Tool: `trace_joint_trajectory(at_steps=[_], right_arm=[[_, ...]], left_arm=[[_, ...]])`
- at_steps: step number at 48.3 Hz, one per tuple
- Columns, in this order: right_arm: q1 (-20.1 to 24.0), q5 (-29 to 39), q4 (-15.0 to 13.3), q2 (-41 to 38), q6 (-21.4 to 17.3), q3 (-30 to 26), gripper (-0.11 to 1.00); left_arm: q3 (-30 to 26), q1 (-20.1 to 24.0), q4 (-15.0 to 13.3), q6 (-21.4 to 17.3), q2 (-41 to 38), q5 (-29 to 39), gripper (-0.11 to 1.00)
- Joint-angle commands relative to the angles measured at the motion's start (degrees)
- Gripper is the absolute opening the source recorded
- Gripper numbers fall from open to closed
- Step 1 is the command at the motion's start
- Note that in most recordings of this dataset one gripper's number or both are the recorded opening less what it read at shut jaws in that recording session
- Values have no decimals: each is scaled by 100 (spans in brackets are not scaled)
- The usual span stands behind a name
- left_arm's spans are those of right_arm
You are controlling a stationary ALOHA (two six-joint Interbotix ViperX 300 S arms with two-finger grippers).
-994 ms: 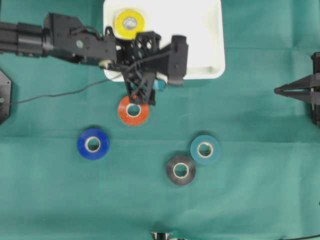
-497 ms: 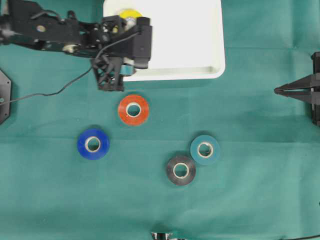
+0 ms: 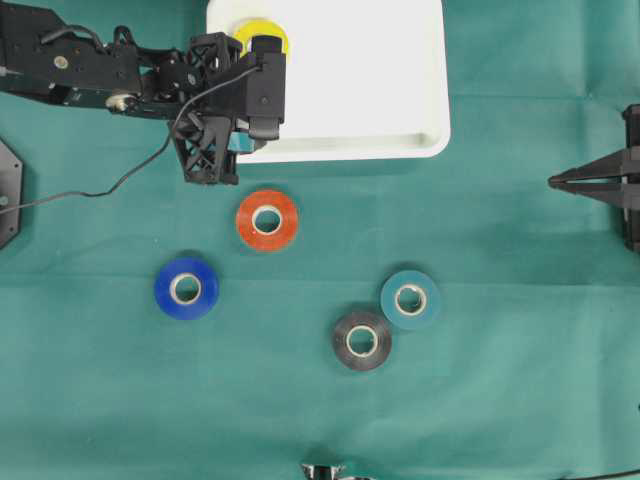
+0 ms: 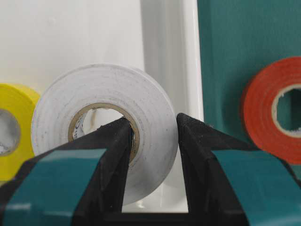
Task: Put the tape into the white case with the left arm.
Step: 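Carry the white tape into the tray beside the yellow roll, release, then retract the left gripper to the left side of the table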
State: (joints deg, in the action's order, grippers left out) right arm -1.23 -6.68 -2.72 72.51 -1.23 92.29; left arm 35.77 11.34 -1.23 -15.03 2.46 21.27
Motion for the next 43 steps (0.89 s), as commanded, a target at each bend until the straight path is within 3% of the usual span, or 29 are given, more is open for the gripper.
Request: trace_joint_trajectory(at_steps=[1, 13, 21, 25, 43], right_arm=[[-9, -62, -9, -79, 9, -62, -9], [-9, -62, -9, -79, 9, -62, -9], [-9, -62, -9, -79, 9, -62, -9], [-9, -62, -9, -79, 9, -62, -9], [-9, -62, -9, -79, 9, -62, -9]], left_arm=[[-53, 18, 9, -18, 70, -97, 28], [-44, 18, 9, -9, -44, -105, 31], [-9, 18, 9, -9, 0, -105, 80], [18, 18, 9, -18, 44, -105, 94], [202, 9, 9, -9, 396, -105, 90]])
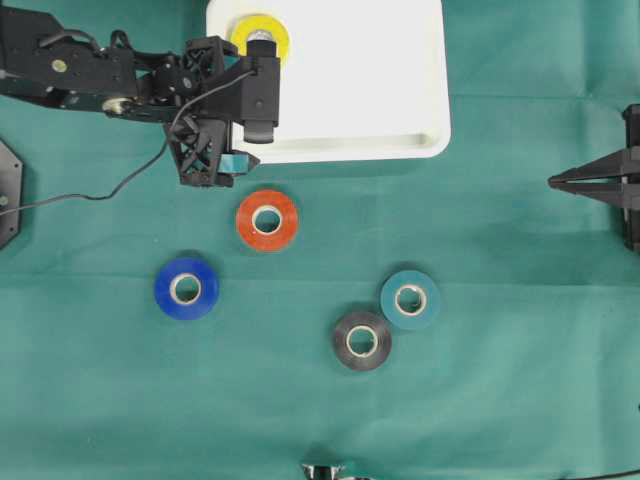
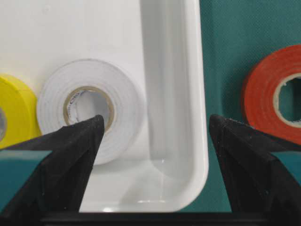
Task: Put the tape into the white case with the left arm.
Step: 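Retract the left gripper to the left side of the table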
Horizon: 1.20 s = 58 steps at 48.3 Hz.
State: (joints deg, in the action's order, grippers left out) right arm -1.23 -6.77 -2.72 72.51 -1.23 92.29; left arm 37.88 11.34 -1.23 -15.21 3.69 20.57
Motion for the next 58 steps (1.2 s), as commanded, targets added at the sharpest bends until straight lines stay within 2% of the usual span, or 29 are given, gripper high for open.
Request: trace_joint_trajectory(at_steps=[1, 17, 28, 37, 48, 58], right_arm=[[-9, -53, -9, -79, 9, -62, -9], [-9, -53, -9, -79, 9, -53, -9], [-9, -53, -18, -79, 9, -53, -9], [-9, -53, -9, -79, 9, -53, -9], [-9, -53, -9, -79, 9, -62, -9], [-9, -53, -9, -79, 9, -62, -9]], left_arm=[[9, 9, 0, 9, 325, -35, 90], [747, -334, -9, 26, 1371, -237, 90], [1310, -729, -26, 62, 2030, -1125, 90], [1635, -1011, -35, 352, 2294, -1582, 90], [1960, -1310, -35, 844, 2505, -1644, 90], [2145, -1389, -35, 958, 2786, -1784, 90]])
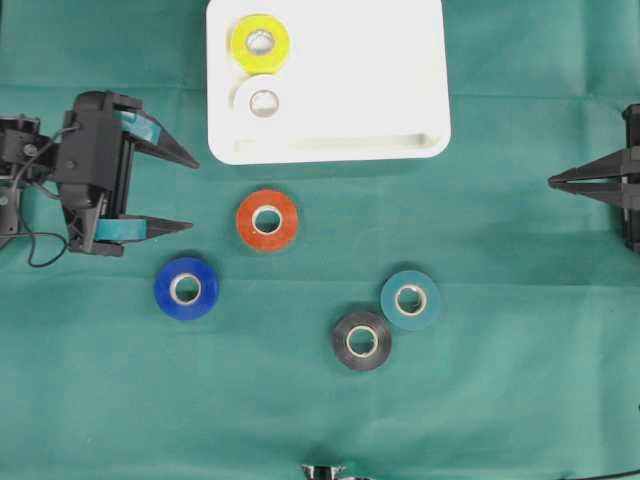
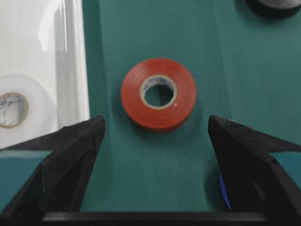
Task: Put the tape into the white case with the left arm.
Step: 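Retract the left gripper to the left side of the table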
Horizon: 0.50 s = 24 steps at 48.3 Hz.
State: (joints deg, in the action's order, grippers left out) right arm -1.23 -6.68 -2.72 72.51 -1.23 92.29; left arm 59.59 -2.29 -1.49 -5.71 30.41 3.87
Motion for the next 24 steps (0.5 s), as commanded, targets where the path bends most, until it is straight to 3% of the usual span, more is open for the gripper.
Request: trace_joint_trajectory(at_steps=[1, 24], right_arm=[[-9, -62, -9, -79, 9, -53, -9], [-9, -62, -18, -79, 9, -62, -9]], left_arm=[[-18, -26, -9, 9, 132, -132, 90], [-62, -185, -9, 18, 0, -264, 90]])
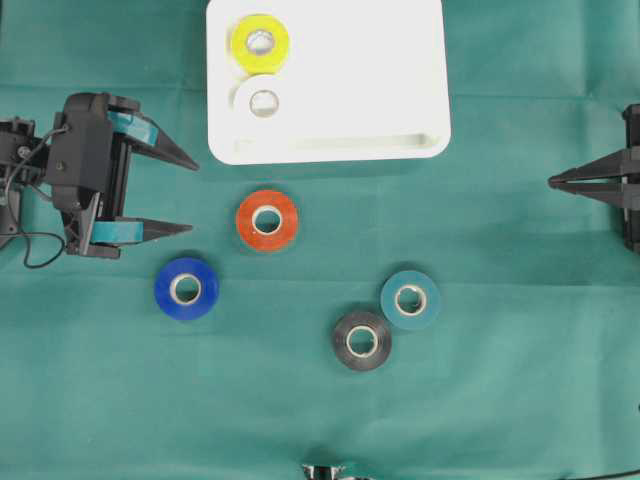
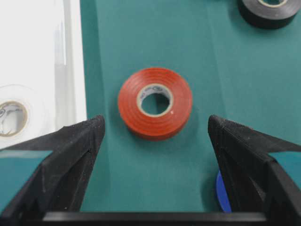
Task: Put the tape into the white case with the left arm.
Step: 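Retract the left gripper to the left side of the table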
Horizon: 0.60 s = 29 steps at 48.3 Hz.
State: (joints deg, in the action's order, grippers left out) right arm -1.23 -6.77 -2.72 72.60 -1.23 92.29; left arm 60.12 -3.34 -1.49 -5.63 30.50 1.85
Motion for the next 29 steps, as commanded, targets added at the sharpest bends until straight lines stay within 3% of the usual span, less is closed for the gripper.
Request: trace_joint_trajectory(at_steps=[1, 11, 29], right_arm=[[-9, -53, -9, -88, 9, -62, -9], [-9, -53, -9, -88, 9, -53, -9], [-9, -53, -9, -97, 9, -62, -9]], left_arm=[[-123, -88, -18, 9, -18, -70, 90], [-431, -316, -9, 0, -404, -272, 89], [-1591, -396, -9, 9, -1731, -237, 89]])
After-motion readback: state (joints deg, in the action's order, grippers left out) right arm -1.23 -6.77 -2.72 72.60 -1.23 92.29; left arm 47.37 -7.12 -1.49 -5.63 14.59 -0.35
